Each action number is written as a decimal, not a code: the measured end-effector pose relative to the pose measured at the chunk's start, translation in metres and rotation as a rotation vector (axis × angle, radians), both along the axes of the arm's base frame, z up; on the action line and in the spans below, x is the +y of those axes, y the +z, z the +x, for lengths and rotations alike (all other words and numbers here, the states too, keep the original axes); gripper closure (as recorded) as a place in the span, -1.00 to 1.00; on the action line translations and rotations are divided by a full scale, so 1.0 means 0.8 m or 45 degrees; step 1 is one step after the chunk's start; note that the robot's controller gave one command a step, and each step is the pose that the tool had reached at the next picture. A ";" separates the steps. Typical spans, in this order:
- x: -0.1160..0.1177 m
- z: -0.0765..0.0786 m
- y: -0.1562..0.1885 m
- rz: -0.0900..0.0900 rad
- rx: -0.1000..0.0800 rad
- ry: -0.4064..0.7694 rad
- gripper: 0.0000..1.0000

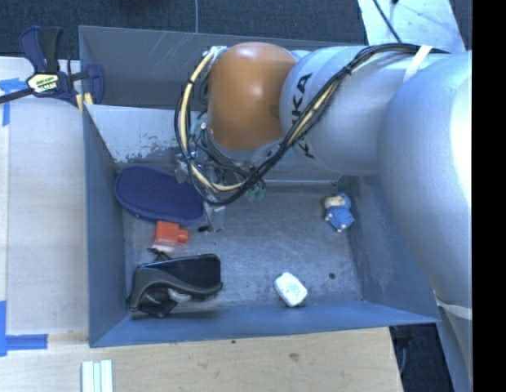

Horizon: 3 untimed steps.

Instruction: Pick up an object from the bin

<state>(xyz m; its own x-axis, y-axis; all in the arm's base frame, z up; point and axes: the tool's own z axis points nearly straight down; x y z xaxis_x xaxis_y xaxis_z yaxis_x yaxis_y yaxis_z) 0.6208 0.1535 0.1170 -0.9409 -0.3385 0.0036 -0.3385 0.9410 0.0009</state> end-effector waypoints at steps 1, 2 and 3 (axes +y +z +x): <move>0.003 -0.029 -0.055 0.003 -0.024 0.651 -1.00; 0.002 -0.028 -0.051 0.002 -0.024 0.647 1.00; 0.050 -0.039 0.087 0.004 -0.020 0.651 1.00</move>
Offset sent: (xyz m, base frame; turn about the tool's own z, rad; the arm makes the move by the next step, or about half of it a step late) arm -0.0274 0.0020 -0.0470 -0.5140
